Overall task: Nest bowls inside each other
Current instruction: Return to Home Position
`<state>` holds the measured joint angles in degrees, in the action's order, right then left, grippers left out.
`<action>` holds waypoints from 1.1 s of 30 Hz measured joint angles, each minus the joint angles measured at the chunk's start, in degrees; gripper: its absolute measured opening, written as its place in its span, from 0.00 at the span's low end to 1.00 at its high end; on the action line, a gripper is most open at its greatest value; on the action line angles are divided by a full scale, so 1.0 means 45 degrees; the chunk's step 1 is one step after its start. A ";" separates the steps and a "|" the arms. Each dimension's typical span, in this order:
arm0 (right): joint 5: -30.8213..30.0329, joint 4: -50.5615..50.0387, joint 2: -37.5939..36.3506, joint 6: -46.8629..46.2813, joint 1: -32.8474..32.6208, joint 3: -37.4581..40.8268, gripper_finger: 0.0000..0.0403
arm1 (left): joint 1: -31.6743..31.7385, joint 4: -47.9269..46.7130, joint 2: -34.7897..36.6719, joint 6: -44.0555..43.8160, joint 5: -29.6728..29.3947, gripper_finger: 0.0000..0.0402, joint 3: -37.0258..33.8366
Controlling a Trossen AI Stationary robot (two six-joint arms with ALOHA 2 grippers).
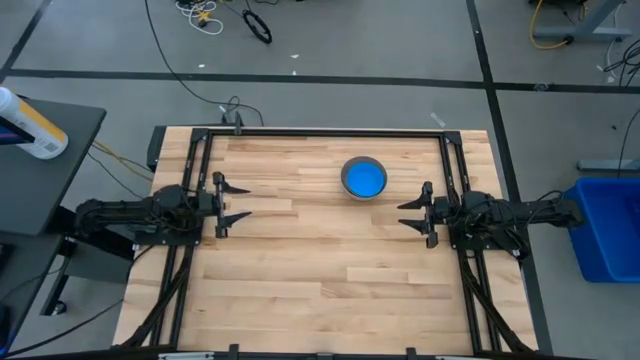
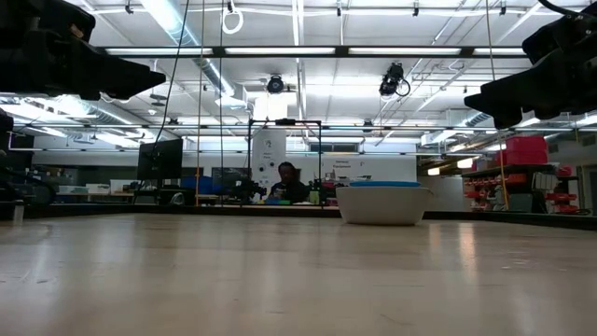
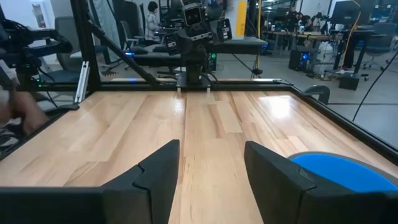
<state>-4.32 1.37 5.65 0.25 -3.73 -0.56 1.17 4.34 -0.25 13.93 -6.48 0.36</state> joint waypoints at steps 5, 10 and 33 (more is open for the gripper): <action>-0.0005 0.0000 0.0000 0.0005 0.0000 0.0000 0.47 | 0.0000 0.0005 0.0000 -0.0005 0.0005 0.71 -0.0002; -0.0005 0.0000 0.0000 0.0005 0.0000 0.0000 0.48 | 0.0000 0.0010 0.0000 -0.0010 0.0005 0.71 -0.0002; -0.0005 0.0000 0.0000 0.0005 0.0000 0.0000 0.49 | 0.0000 0.0019 0.0000 -0.0034 0.0015 0.71 -0.0003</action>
<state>-4.34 1.37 5.65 0.27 -3.73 -0.56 1.17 4.43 -0.25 13.78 -6.42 0.35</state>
